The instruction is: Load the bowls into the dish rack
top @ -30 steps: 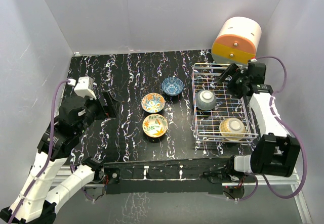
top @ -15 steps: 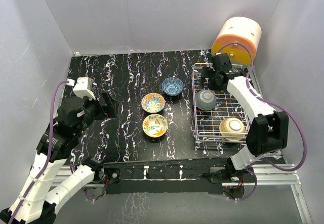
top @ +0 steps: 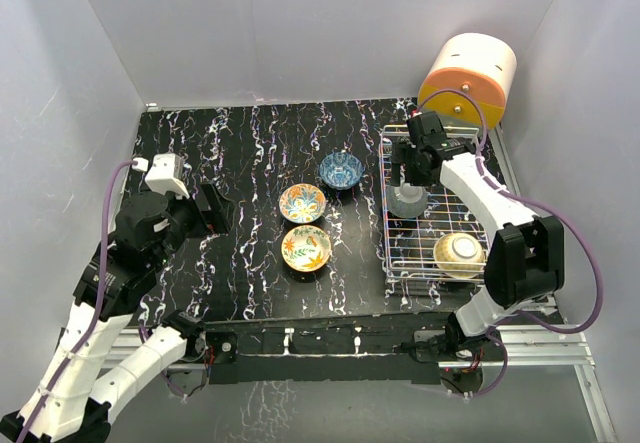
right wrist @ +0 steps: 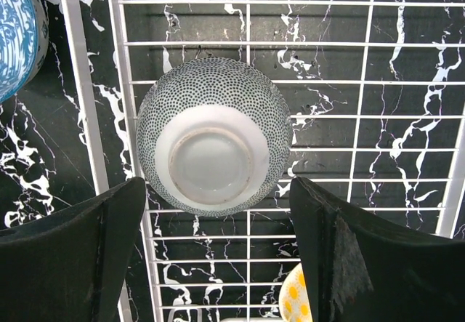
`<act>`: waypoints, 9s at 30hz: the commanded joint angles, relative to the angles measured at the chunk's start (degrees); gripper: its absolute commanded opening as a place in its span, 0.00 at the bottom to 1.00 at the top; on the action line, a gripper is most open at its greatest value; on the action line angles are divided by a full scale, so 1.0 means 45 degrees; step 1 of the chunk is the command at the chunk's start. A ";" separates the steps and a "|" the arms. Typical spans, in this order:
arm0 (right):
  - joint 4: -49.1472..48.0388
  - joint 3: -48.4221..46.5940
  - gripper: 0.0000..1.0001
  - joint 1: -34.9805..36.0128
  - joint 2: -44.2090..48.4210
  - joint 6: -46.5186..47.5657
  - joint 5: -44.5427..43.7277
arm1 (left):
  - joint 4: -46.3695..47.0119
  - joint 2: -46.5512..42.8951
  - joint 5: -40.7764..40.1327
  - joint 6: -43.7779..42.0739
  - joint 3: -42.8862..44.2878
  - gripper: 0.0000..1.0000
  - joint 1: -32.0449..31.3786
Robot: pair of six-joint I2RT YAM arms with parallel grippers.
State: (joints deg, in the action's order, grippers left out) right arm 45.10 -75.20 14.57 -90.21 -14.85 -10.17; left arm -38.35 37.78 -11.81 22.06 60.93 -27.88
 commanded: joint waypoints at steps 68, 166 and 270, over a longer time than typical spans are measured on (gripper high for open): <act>0.2077 0.3794 0.33 0.0453 0.4848 -0.1757 0.2208 | -0.0125 -0.0863 0.0316 0.0234 -0.1103 0.97 -0.0055; -0.1569 -0.7883 0.82 0.4707 -0.6707 -0.1669 -0.1160 | -0.1029 0.0279 -0.0432 0.0013 0.1342 0.97 -0.0055; -2.1800 0.7539 0.08 -0.5364 0.0322 -1.4120 1.3411 | -0.1599 -0.0280 -0.0260 0.0331 0.1012 0.97 -0.0054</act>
State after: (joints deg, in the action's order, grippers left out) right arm -30.81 -43.92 -8.36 -86.26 -66.94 46.52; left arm -46.00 35.59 -13.72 24.08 63.72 -27.88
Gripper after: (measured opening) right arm 0.106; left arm 0.970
